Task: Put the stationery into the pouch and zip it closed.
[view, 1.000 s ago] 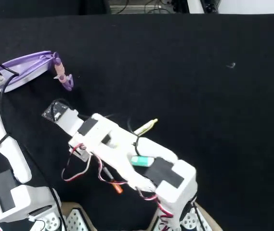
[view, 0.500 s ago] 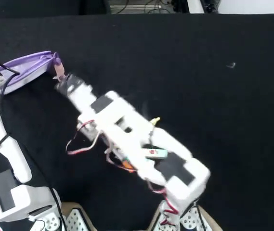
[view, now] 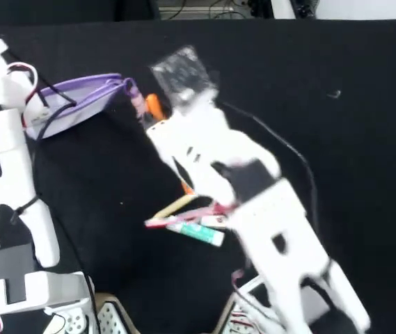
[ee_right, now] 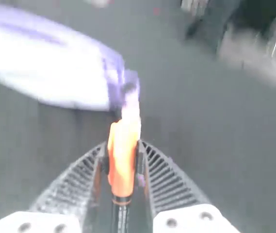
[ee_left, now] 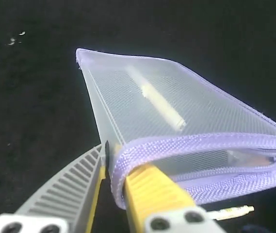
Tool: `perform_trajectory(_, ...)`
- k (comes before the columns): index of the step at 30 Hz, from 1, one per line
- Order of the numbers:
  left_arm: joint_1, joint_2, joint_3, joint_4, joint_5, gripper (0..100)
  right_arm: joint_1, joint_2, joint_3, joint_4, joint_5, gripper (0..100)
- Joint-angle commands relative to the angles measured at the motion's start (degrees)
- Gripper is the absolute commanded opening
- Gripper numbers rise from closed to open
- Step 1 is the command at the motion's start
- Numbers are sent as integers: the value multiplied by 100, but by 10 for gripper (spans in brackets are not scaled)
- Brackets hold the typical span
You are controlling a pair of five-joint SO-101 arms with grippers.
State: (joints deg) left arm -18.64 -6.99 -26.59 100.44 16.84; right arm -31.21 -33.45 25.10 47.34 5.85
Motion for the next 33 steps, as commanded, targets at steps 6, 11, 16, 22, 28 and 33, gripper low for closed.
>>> perform_trajectory(6,391,-149,-4,35,62,30,62,-1956,1235,-2629,-79,11)
perform_trajectory(11,400,-167,-4,35,62,30,-211,-2123,1780,-4264,-79,11)
perform_trajectory(16,409,-158,40,35,62,30,-703,-2088,2695,-6462,-79,11)
perform_trajectory(22,409,-167,136,35,35,30,-1266,-1648,3187,-8149,-44,11)
perform_trajectory(28,734,-158,145,26,26,30,-1275,-892,2782,-8659,-26,11)
perform_trajectory(33,796,-158,145,26,26,30,-1275,-549,2721,-9266,-26,11)
